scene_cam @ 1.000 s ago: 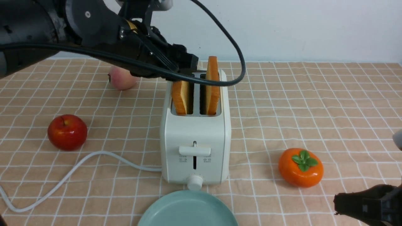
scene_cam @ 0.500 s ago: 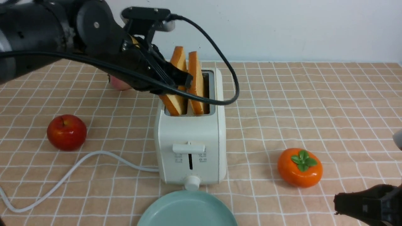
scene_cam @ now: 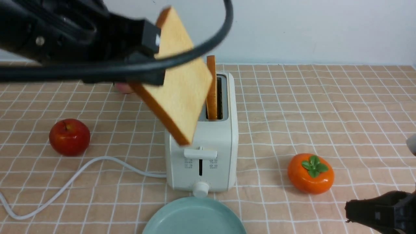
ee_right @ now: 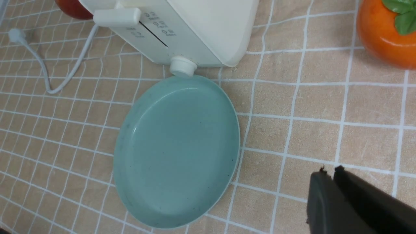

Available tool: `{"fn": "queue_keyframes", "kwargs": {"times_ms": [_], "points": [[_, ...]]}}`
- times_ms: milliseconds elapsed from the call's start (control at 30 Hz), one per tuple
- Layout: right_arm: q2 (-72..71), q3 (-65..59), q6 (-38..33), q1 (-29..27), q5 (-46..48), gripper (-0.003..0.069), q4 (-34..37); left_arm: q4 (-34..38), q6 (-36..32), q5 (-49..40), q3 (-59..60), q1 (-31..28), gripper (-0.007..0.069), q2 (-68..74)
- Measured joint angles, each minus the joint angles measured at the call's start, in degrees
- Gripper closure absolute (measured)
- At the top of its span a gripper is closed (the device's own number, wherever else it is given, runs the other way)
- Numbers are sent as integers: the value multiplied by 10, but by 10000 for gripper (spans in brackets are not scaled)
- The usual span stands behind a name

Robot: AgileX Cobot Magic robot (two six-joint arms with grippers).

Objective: Take toasted bread from bread machine on light coffee tablecloth place on plate.
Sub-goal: 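Place the slice of bread on the plate with the left gripper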

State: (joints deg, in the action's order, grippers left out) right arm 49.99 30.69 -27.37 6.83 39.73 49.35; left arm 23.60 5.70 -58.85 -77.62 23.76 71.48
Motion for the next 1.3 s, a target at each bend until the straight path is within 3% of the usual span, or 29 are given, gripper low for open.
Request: {"fn": "queue_keyframes", "kwargs": {"times_ms": [233,433,533,700,867,933,1000,1100,1300], "points": [[0,0,0,0,10,614,0,177,-97,79,234,0,526,-1],[0,0,0,0,13,613,0,374,-263,177,394,0,526,1],[0,0,0,0,10,610,0,422,-361,218,426,0,526,9],[0,0,0,0,0,606,0,441,-417,249,436,0,518,37],[0,0,0,0,-6,604,3,442,-425,263,436,0,404,78],[0,9,0,0,-4,602,13,435,-423,272,436,0,321,99],[1,35,0,0,12,599,19,421,-414,278,436,0,297,107],[6,78,0,0,34,596,21,395,-398,284,436,0,302,108],[74,235,57,0,143,586,-11,240,-286,284,436,0,388,108]]}}
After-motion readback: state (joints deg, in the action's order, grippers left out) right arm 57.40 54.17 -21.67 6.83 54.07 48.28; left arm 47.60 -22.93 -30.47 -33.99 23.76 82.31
